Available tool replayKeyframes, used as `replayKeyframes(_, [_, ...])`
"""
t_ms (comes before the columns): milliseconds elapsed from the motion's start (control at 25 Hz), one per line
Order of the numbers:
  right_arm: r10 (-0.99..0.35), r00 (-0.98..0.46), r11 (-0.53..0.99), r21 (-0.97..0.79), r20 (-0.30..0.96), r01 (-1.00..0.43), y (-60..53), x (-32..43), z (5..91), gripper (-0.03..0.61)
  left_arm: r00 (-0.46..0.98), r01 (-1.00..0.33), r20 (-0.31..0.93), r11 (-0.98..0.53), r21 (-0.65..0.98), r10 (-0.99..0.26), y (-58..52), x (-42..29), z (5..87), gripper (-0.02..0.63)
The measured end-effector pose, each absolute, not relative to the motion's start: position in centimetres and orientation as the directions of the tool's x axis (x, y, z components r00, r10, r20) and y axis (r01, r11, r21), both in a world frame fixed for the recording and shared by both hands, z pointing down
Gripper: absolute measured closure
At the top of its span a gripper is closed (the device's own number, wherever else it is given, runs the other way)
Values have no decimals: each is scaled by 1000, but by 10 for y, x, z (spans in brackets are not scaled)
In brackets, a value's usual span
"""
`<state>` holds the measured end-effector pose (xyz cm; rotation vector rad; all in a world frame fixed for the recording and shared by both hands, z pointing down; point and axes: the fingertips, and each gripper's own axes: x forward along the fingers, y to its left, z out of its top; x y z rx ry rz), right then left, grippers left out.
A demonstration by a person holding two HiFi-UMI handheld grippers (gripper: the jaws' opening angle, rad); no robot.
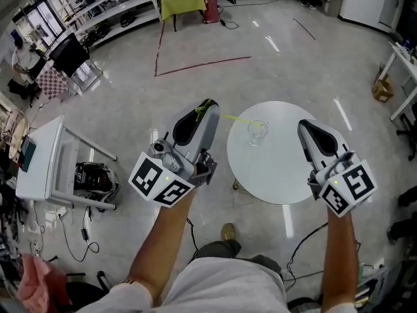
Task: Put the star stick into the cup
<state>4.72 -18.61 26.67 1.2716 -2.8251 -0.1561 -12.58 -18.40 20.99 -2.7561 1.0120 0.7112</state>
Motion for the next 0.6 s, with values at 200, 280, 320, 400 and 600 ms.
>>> replayKeyframes(200, [-765, -643, 640, 112, 5, -760, -209, 42, 270, 568, 690, -612, -456, -789, 49, -563, -209, -126, 219, 584])
replayKeyframes(280, [-773, -634, 630, 127, 12, -766, -218, 39, 270, 568, 699, -600, -452, -798, 49, -554, -218, -126, 221, 584])
replayKeyframes(320, [-777, -630, 626, 136, 16, -768, -222, 38, 270, 568, 705, -595, -449, -803, 49, -550, -222, -125, 222, 584])
replayKeyframes(400, [-783, -621, 617, 151, 23, -772, -231, 36, 270, 568, 715, -584, -441, -810, 50, -542, -230, -125, 226, 584])
replayKeyframes(600, [-796, -604, 601, 152, 34, -784, -246, 34, 277, 567, 733, -566, -420, -822, 58, -534, -247, -123, 239, 584])
